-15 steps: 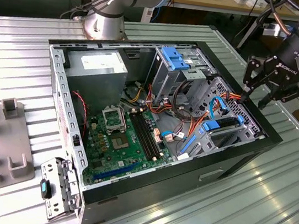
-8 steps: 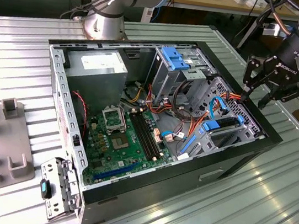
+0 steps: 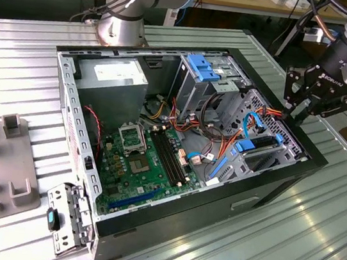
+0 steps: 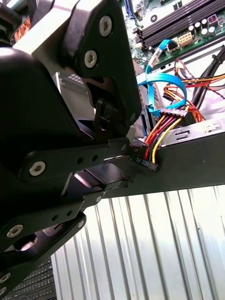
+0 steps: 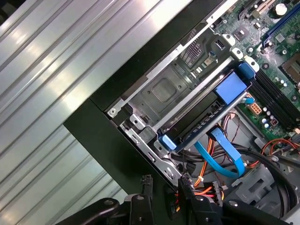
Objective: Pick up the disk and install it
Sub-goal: 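Insert the first disk wire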
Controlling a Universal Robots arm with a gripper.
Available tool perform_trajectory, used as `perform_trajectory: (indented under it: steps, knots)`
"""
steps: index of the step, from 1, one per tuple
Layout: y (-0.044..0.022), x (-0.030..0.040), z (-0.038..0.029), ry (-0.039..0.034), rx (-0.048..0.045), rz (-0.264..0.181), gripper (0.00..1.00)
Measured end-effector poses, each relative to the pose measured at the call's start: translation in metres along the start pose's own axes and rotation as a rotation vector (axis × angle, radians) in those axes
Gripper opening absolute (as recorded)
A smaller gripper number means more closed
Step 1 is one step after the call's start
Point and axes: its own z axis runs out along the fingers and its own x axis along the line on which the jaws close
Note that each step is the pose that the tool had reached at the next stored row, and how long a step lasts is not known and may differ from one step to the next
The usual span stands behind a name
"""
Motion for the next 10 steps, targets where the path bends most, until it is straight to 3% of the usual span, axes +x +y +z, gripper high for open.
perform_trajectory:
  steps: [6, 7, 10]
  knots:
    - [-0.0001, -0.0001, 0.0001, -0.0001, 0.0001, 0.000, 0.34]
    - [-0.0002, -0.0001, 0.0001, -0.0001, 0.0000, 0.000, 0.27]
    - [0.0007, -0.0011, 0.0002, 0.0000, 0.0000, 0.000, 0.27]
